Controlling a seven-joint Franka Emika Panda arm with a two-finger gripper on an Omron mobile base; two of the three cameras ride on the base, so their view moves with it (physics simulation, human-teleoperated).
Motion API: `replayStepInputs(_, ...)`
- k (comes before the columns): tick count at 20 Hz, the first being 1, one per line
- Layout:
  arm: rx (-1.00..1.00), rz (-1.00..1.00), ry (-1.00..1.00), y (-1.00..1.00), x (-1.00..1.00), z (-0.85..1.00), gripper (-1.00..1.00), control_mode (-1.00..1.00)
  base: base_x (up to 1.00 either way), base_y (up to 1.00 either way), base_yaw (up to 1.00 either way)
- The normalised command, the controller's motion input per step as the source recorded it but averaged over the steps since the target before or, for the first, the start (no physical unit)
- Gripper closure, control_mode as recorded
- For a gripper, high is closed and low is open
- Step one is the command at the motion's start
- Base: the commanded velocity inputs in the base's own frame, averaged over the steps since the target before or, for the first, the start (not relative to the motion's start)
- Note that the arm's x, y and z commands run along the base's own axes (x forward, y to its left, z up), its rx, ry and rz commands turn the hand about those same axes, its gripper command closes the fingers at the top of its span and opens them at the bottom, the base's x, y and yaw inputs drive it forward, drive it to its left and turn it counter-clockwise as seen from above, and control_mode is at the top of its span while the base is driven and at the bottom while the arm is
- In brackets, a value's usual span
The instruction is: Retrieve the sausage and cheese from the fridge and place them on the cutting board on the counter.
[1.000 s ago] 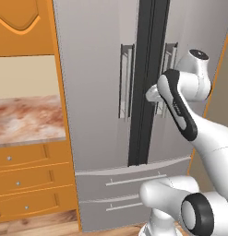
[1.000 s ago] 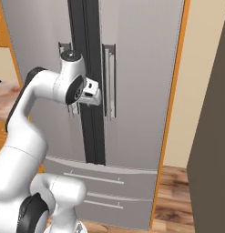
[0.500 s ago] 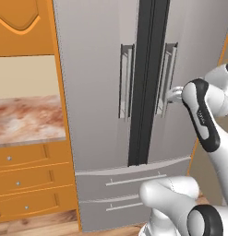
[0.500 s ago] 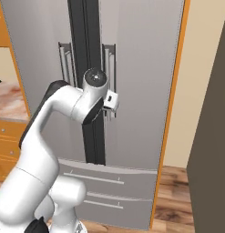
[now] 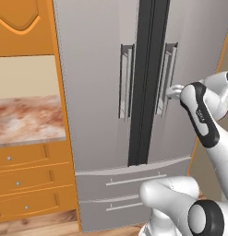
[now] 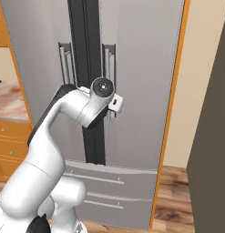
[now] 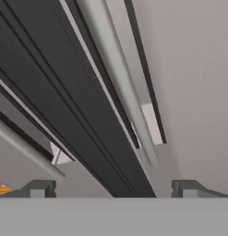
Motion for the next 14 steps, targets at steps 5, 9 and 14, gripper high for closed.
replayStepInputs(5, 0.09, 0.0, -0.04, -0.09, 0.62, 0.0, -1.0, -1.0, 0.0, 0.0, 0.0)
replayStepInputs(9, 0.09, 0.0, -0.01, -0.01, 0.65, 0.0, -1.0, -1.0, 0.0, 0.0, 0.0)
replayStepInputs(14, 0.1, 0.0, 0.0, -0.25, 0.71, 0.0, -1.0, -1.0, 0.0, 0.0, 0.0)
